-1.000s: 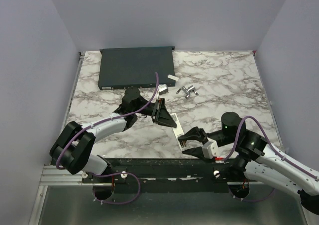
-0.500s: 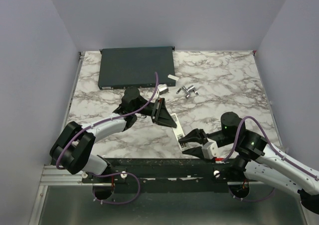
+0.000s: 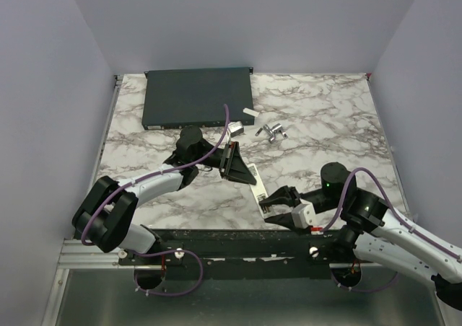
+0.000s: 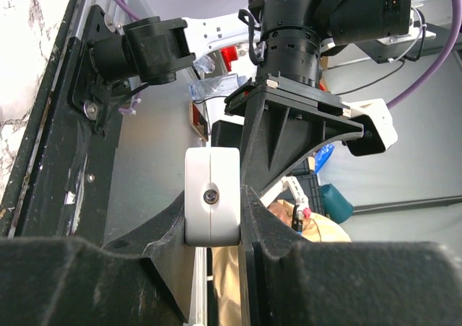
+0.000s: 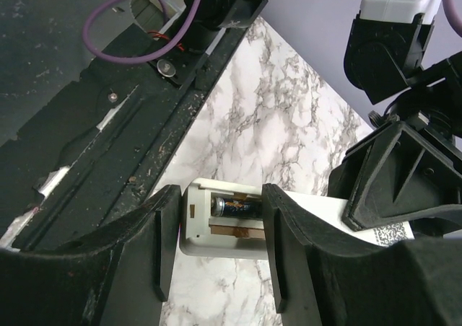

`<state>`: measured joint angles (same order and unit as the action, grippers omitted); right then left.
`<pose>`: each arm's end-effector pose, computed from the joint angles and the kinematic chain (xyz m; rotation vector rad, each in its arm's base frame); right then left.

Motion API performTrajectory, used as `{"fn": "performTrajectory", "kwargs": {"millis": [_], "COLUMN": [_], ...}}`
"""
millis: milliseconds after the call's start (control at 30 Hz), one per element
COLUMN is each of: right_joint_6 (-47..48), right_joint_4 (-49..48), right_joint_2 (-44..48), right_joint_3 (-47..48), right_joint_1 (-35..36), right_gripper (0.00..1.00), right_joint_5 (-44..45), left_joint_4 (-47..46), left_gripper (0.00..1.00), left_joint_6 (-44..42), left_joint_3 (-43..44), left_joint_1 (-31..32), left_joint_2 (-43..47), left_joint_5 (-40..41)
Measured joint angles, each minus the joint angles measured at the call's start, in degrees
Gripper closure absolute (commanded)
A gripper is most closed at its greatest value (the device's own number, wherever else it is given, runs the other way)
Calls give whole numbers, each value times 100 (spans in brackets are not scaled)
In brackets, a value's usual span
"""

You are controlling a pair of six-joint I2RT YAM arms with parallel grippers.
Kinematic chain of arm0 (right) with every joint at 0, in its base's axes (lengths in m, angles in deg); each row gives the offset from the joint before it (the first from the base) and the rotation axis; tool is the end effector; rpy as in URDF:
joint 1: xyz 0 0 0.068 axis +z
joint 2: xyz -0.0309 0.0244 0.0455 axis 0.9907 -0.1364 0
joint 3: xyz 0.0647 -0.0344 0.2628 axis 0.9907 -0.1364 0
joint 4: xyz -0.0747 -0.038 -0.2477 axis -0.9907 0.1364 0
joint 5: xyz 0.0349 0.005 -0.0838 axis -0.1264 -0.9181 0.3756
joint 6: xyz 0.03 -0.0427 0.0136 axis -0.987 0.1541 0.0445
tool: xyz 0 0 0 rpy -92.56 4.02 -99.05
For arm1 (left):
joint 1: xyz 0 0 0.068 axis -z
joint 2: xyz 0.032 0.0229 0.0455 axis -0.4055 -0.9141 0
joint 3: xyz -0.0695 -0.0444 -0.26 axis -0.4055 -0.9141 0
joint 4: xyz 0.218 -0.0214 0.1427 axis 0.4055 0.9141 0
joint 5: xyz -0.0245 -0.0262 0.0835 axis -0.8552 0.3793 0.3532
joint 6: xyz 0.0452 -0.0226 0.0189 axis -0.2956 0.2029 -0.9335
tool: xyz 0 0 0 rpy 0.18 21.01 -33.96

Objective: Load the batteries into the remote control
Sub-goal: Load the battery into the remote control.

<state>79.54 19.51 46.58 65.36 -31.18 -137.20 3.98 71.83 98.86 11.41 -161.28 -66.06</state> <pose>0.0736 0.1342 0.2914 -1.7539 0.6250 0.7972 0.2161 -0.1940 0.2604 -0.5012 -2.1120 2.2077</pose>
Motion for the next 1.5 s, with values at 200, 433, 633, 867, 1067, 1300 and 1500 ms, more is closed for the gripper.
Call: {"fn": "performTrajectory", "kwargs": {"millis": [200, 433, 633, 867, 1067, 1300, 1500], "right_joint_6": [-258, -422, -501, -535, -542, -544, -551], "right_joint_4": [0, -4, -2, 4, 33, 83, 87], "right_joint_2": [83, 85, 83, 24, -17, -26, -2], "right_joint_3": [0, 0, 0, 0, 0, 0, -13], "right_joint_1": [7, 7, 7, 9, 9, 9, 9], "right_gripper": [47, 53, 57, 61, 64, 62, 54], "right_joint_5": [125, 162, 155, 142, 138, 122, 57], "left_joint_4": [-4, -2, 0, 22, 44, 107, 105], "left_gripper": [100, 100, 100, 100, 100, 100, 100], "left_joint_6": [2, -17, -39, -116, -199, -280, -289], "left_joint_3": [0, 0, 0, 0, 0, 0, 0], "left_joint_1": [0, 0, -7, -20, -42, -57, -61], "left_joint_2": [0, 0, 0, 0, 0, 0, 0], "left_joint_5": [50, 70, 76, 74, 74, 76, 74]}}
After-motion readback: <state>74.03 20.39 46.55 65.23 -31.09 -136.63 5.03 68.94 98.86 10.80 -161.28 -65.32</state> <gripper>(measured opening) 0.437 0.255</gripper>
